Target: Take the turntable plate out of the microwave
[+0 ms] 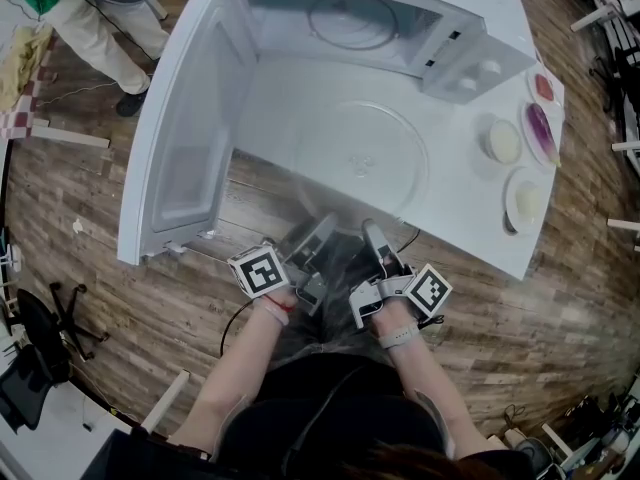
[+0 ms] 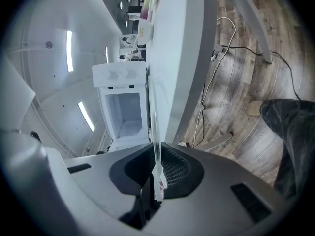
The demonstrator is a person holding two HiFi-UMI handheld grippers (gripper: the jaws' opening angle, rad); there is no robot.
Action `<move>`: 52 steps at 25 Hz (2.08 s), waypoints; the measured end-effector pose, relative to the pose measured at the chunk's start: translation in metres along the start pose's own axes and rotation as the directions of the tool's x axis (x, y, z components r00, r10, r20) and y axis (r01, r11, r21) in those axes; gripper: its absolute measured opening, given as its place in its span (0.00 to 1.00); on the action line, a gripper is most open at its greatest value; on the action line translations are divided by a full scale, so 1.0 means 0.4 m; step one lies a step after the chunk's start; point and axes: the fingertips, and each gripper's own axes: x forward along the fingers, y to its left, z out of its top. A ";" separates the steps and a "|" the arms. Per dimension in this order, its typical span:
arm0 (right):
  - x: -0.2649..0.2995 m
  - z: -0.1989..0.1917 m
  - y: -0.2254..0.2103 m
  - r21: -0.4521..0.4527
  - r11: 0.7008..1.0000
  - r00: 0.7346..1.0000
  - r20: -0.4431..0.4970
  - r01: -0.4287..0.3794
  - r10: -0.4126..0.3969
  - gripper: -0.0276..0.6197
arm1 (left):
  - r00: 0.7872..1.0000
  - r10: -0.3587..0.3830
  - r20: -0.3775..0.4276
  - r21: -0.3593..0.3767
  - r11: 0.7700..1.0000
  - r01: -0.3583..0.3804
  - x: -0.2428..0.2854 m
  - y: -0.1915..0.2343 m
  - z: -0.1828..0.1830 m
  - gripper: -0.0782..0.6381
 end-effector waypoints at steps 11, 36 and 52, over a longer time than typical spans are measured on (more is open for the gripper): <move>0.015 0.001 -0.011 -0.013 1.000 1.000 0.001 0.007 -0.007 0.11 | 0.996 0.008 -0.085 -0.067 0.998 -0.013 0.008 -0.009 -0.067 0.31; 0.039 0.022 -0.002 -0.081 0.997 0.999 -0.045 -0.008 0.005 0.12 | 0.999 0.006 0.044 -0.349 0.937 0.010 0.037 -0.003 -0.058 0.17; 0.052 0.015 0.005 -0.087 0.996 0.998 -0.068 -0.019 0.013 0.12 | 0.998 0.002 0.063 -0.349 0.937 0.020 0.073 0.001 -0.028 0.17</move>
